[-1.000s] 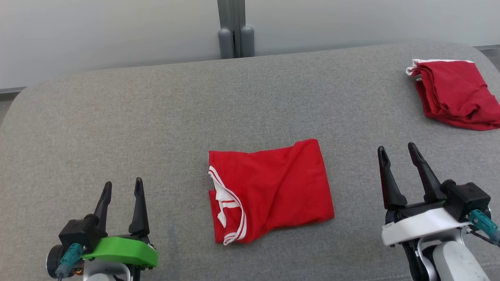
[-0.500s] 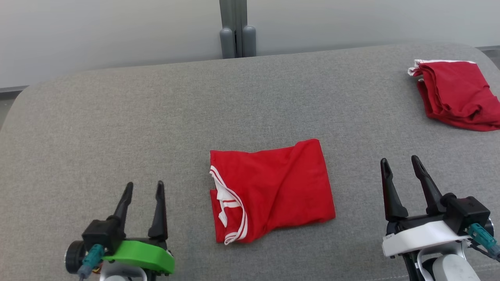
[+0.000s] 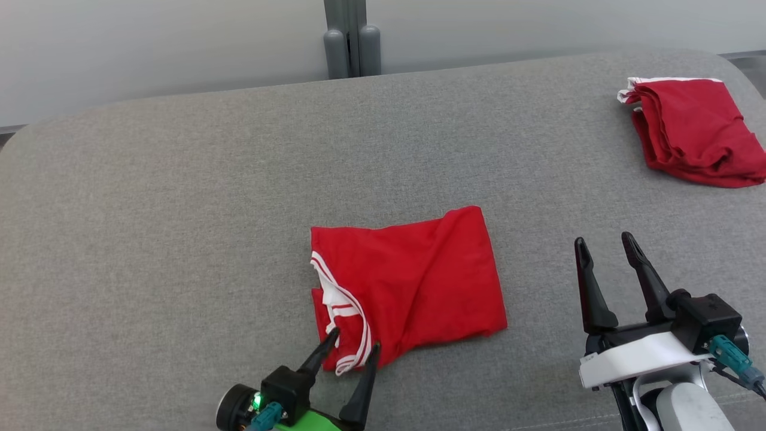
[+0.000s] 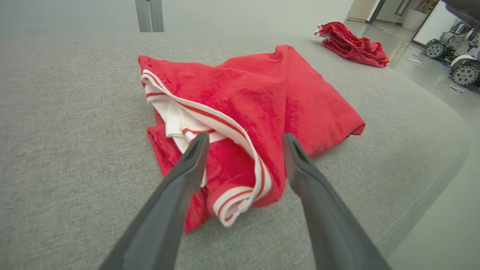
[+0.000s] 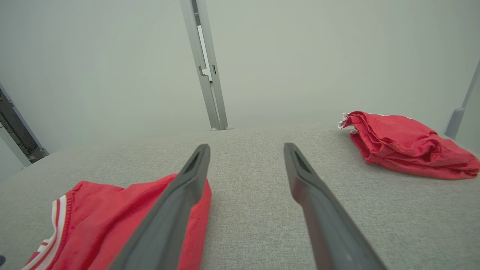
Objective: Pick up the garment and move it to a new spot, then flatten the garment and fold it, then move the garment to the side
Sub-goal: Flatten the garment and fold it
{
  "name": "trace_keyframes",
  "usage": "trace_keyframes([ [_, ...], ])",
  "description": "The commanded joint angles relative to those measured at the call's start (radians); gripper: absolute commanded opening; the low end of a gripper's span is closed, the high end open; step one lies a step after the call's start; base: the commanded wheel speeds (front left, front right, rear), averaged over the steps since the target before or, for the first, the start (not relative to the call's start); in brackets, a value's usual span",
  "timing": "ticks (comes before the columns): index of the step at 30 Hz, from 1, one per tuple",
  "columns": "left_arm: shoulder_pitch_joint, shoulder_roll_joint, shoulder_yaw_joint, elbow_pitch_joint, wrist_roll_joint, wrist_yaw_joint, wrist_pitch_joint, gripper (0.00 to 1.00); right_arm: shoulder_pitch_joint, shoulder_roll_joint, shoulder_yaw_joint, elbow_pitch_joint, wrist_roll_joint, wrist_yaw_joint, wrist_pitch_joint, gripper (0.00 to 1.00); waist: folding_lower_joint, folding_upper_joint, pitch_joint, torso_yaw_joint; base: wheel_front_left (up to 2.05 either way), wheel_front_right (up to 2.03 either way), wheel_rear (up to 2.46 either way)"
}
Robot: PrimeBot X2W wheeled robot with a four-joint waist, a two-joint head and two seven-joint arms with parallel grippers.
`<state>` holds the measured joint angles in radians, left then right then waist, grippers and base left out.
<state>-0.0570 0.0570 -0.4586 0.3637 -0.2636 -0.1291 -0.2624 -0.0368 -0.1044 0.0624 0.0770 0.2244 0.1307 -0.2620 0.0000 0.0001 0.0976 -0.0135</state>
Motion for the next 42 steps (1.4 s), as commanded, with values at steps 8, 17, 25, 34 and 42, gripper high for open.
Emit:
trace_keyframes([
  [8,-0.043,0.023,-0.052,0.084,-0.076,-0.002,-0.003,0.00,-0.017,-0.002,-0.003,0.007,-0.007,0.000,-0.004,1.00,0.0000,-0.0001,0.017,-0.036,0.00,0.00,0.00],
  [17,-0.048,0.028,0.023,0.065,-0.111,-0.002,-0.003,0.00,-0.008,-0.001,-0.018,0.013,-0.009,0.000,-0.004,1.00,0.0000,-0.0001,0.015,-0.036,0.00,0.00,0.00],
  [25,-0.002,0.024,0.003,0.098,-0.157,-0.002,-0.001,0.00,-0.009,0.005,-0.028,0.032,-0.013,0.000,-0.004,1.00,0.0000,-0.0001,0.011,-0.026,0.00,0.00,0.00],
  [34,-0.016,0.016,0.032,0.044,-0.153,0.002,-0.002,1.00,-0.007,-0.004,-0.036,0.039,-0.016,0.000,-0.004,1.00,0.0000,-0.0001,-0.004,-0.013,0.00,0.00,0.00],
  [42,0.010,0.026,0.191,-0.086,-0.119,0.036,-0.002,1.00,0.003,-0.010,-0.043,0.026,-0.019,0.000,-0.004,1.00,0.0000,-0.0001,-0.029,-0.004,0.00,0.00,0.00],
])
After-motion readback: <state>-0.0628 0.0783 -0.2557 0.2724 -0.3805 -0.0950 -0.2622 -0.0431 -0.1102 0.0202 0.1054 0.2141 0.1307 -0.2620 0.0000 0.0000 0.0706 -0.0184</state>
